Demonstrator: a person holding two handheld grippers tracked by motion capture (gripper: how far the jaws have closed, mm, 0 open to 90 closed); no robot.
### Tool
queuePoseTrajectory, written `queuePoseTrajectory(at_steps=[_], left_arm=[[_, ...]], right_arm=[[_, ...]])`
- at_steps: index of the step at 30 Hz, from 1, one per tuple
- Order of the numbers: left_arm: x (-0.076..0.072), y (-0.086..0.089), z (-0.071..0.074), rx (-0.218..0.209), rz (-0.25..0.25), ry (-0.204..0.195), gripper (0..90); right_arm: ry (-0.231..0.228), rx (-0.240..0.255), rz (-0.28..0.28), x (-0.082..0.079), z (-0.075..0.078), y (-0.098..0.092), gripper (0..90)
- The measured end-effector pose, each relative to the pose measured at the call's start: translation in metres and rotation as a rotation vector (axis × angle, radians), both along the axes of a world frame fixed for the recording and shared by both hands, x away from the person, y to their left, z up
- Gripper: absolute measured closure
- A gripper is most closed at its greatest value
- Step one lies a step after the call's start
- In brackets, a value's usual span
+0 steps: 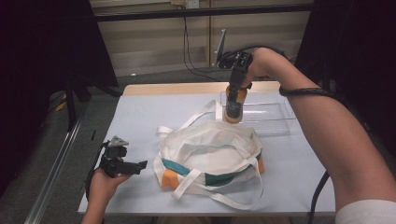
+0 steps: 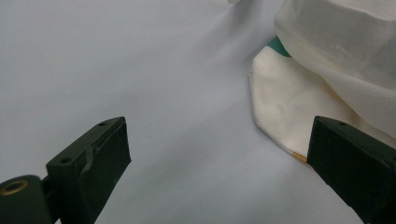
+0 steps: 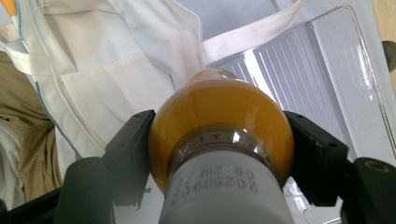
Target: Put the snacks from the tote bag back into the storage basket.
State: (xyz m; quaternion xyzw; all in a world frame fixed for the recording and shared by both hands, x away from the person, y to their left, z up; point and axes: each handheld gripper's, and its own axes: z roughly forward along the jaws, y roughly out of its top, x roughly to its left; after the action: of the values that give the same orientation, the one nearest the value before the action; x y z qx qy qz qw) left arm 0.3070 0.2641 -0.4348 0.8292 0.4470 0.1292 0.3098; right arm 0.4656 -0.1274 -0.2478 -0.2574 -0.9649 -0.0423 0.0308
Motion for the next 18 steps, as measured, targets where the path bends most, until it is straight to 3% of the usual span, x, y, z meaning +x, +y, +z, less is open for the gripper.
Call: queuePoseTrajectory(at_steps=[18], left_arm=[[-0.001,-0.001,0.001,0.013,-0.008,0.004,5.6]], right_arm=[[-0.014,0.012,-0.031,0.016,-0.006,-0.009,30.6]])
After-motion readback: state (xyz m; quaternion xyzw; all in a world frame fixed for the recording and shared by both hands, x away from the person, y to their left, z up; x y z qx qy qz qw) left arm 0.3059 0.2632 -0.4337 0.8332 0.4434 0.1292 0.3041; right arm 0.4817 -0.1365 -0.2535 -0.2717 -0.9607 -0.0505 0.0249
